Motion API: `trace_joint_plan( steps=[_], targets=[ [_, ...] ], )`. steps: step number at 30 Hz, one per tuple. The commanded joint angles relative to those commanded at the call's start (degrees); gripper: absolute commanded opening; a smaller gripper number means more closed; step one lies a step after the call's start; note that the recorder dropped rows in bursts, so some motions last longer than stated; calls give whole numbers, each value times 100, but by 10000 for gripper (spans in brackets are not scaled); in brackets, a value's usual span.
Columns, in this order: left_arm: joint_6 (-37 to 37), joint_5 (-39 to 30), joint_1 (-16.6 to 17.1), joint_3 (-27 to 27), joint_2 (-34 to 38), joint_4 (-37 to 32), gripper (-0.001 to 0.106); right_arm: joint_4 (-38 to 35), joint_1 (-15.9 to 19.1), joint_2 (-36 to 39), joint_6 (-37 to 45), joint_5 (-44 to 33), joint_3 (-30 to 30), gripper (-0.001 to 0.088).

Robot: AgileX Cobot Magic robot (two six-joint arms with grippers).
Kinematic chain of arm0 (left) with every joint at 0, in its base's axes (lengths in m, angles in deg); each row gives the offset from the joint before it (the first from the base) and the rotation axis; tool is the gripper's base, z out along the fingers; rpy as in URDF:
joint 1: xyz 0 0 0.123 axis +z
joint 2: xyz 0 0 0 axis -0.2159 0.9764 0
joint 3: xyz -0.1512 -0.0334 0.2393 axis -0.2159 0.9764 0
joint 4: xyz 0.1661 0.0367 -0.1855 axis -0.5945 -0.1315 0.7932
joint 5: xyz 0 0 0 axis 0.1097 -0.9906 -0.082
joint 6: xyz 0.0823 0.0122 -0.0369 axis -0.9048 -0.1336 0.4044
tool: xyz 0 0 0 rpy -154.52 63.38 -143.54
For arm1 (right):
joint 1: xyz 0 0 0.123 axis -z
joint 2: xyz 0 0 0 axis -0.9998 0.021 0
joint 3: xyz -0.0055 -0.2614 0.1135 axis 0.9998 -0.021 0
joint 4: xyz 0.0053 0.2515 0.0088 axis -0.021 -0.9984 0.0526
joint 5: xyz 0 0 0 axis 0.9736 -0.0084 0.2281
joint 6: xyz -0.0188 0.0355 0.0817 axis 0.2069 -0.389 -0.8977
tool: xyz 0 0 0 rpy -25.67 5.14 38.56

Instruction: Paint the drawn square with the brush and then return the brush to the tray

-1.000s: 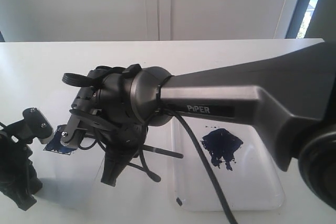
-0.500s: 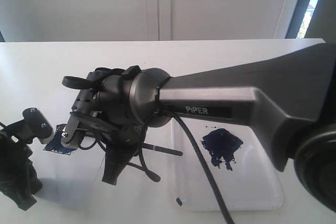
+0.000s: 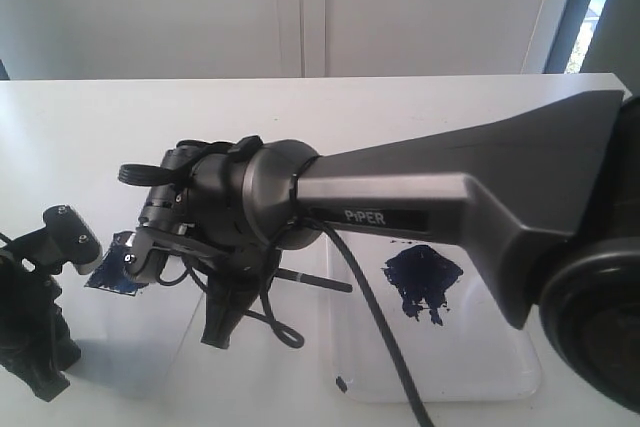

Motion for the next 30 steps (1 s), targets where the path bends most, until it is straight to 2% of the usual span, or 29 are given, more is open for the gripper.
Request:
trace_joint_plan(
  steps=[9, 15, 30],
  targets=[
    [0, 12, 0, 0, 0, -4, 331, 62, 0, -77, -17, -194, 0, 0],
    [0, 10, 0, 0, 0, 17, 331, 29, 0, -66, -17, 46, 0, 0],
    [0, 10, 0, 0, 0, 17, 331, 60, 0, 83, 232, -107, 0, 0]
  ],
)
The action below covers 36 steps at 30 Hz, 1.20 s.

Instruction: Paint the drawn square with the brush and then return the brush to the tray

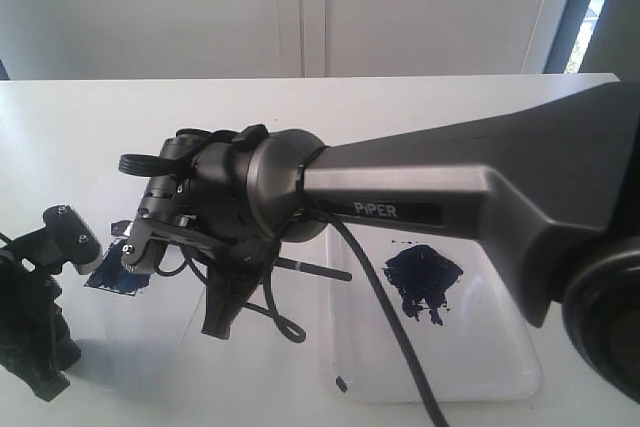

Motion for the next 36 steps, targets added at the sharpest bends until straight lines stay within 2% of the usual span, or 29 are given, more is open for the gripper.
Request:
trace_joint_plan(
  steps=[11, 19, 24, 29, 36],
  targets=[
    [0, 0, 0, 0, 0, 0, 331, -13, 0, 23, 77, 124, 141, 0],
    [0, 0, 0, 0, 0, 0, 331, -155, 0, 100, 224, -85, 301, 0],
    [0, -1, 0, 0, 0, -4, 331, -117, -20, 318, 212, -180, 345, 0],
    [0, -1, 0, 0, 0, -4, 331, 269, -20, 318, -9, -259, 345, 0],
    [0, -1, 0, 0, 0, -4, 331, 191, -58, 255, -60, -247, 345, 0]
  ],
)
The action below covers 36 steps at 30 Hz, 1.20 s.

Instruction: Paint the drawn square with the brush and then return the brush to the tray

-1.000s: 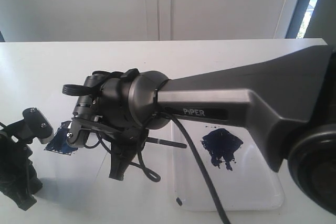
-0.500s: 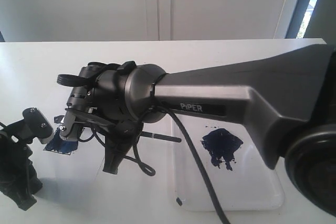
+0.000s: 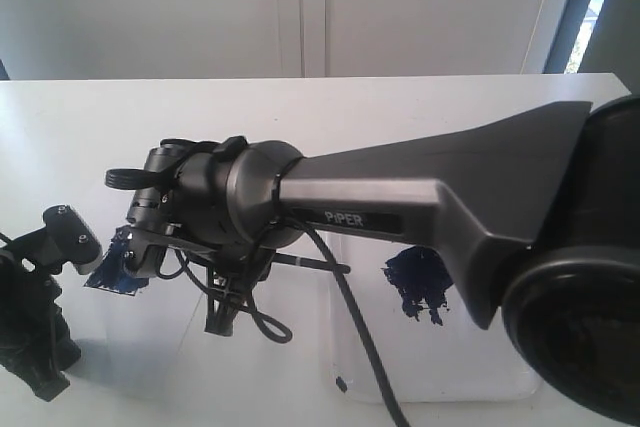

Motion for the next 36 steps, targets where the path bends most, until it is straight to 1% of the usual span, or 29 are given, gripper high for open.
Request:
trace_joint_plan(
  steps=[6, 12, 21, 36],
  targets=[
    [52, 0, 0, 0, 0, 29, 331, -65, 0, -219, -10, -255, 0, 0],
    [112, 26, 0, 0, 0, 29, 331, -110, 0, -319, -10, -725, -14, 0],
    [112, 29, 0, 0, 0, 29, 331, -431, 0, -319, 137, -902, -27, 0],
    [134, 131, 0, 0, 0, 29, 331, -533, 0, -319, 137, -1148, -27, 0]
  ],
)
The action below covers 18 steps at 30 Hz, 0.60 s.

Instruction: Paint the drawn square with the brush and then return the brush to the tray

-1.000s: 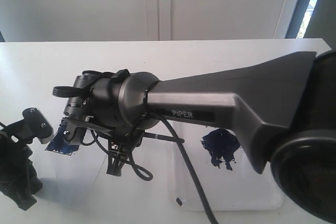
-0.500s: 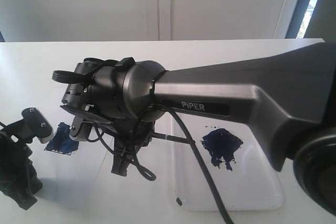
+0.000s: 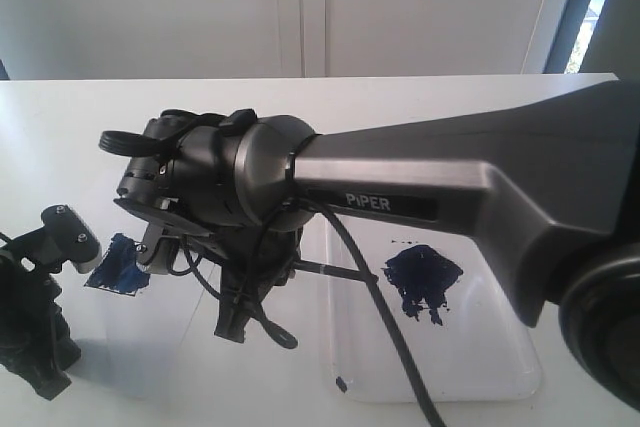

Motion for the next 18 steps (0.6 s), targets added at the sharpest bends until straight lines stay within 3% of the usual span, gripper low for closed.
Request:
trace_joint_plan(
  steps=[18],
  targets=[
    [127, 36, 0, 0, 0, 0, 331, -84, 0, -13, 0, -233, 0, 0]
  ],
)
